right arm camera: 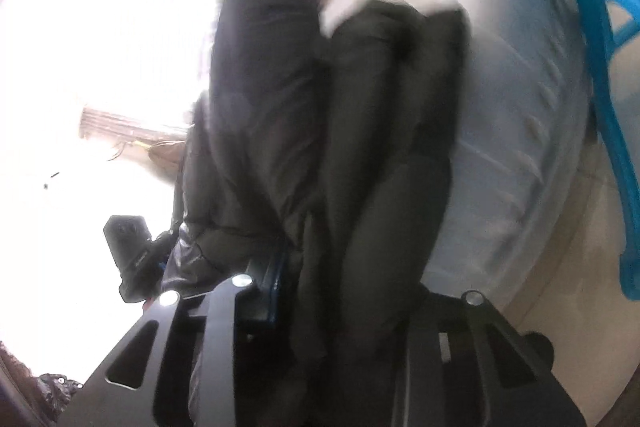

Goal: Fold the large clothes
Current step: 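Lift the jacket bundle with the left tool and lower it onto the bed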

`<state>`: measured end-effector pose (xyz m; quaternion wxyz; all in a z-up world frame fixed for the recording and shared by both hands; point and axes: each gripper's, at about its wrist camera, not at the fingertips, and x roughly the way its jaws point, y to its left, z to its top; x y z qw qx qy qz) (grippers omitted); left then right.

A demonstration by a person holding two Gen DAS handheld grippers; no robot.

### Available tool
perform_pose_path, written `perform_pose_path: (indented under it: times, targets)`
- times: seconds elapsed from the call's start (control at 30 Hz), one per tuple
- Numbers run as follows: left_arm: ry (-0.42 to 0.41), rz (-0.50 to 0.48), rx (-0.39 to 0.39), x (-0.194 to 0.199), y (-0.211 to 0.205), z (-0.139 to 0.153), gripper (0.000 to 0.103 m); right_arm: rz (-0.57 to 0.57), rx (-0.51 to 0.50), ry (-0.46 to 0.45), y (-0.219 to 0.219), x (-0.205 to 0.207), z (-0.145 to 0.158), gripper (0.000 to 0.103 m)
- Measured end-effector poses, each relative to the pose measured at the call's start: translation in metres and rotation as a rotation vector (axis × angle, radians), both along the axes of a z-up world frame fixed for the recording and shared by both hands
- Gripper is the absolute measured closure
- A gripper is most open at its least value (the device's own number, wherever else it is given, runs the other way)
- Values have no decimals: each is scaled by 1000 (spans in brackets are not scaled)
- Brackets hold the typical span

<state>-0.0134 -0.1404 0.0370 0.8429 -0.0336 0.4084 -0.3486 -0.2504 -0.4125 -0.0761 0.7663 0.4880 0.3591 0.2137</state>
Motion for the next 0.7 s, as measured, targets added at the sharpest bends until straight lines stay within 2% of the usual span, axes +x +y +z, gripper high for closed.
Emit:
perform_pose_path:
  times: [0.13, 0.23, 0.4, 0.57, 0.63, 0.7]
  targets:
    - [-59, 5, 6, 5, 14, 15, 77, 22, -42, -56, 20, 7, 31, 73]
    - [-73, 36, 5, 8, 40, 25, 77, 55, -87, -71, 41, 18, 43, 73]
    - [-46, 109, 7, 24, 82, 27, 77, 125, -110, -47, 74, 56, 35, 73]
    - [25, 171, 57, 44, 124, -3, 77, 228, -113, 65, 124, 85, 5, 73]
    - [93, 185, 90, 57, 143, -27, 77, 260, -123, 111, 144, 93, -9, 73]
    - [156, 193, 90, 66, 158, -48, 76, 276, -109, 142, 157, 97, -19, 72]
